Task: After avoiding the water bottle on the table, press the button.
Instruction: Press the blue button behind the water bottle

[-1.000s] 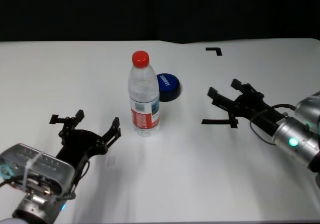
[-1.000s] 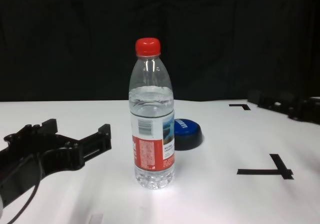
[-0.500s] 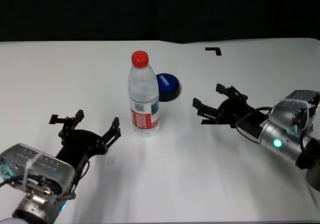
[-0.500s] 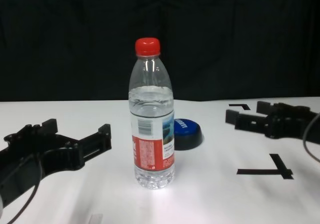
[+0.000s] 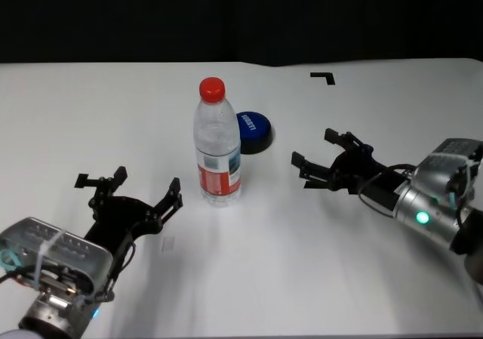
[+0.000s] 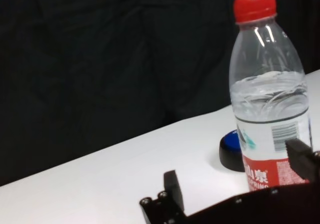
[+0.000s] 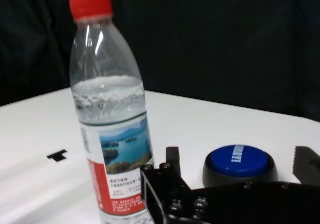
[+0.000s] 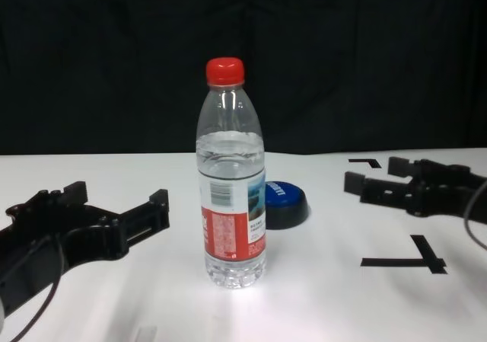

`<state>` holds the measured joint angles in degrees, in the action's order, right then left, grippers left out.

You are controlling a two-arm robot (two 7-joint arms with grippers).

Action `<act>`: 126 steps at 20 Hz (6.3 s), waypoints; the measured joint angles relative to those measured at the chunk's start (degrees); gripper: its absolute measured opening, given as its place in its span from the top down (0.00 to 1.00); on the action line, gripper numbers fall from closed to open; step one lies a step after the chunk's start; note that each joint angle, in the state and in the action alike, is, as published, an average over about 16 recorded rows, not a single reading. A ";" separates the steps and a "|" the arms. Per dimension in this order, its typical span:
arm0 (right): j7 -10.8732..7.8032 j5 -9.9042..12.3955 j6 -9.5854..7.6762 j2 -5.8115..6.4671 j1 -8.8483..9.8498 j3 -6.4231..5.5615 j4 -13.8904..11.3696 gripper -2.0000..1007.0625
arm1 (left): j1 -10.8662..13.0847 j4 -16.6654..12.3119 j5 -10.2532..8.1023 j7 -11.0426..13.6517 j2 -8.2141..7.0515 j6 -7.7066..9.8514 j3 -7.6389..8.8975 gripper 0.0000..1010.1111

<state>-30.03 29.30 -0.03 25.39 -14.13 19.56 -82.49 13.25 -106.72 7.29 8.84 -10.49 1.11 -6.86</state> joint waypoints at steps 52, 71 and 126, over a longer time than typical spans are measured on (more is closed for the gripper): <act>-6.28 -0.84 3.14 -3.15 -14.00 6.89 16.28 0.00 | 0.00 0.00 0.00 0.00 0.00 0.00 0.00 0.01; -6.01 -2.92 3.66 -6.06 -18.09 6.92 22.44 0.00 | 0.00 0.00 0.00 0.00 0.00 0.00 0.00 0.01; -12.35 -10.17 10.93 -17.07 -37.12 8.40 53.80 0.00 | 0.00 0.00 0.00 0.00 0.00 0.00 0.00 0.01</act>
<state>-42.39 19.13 10.89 8.31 -51.24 27.96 -28.69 13.25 -106.72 7.29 8.84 -10.49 1.11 -6.86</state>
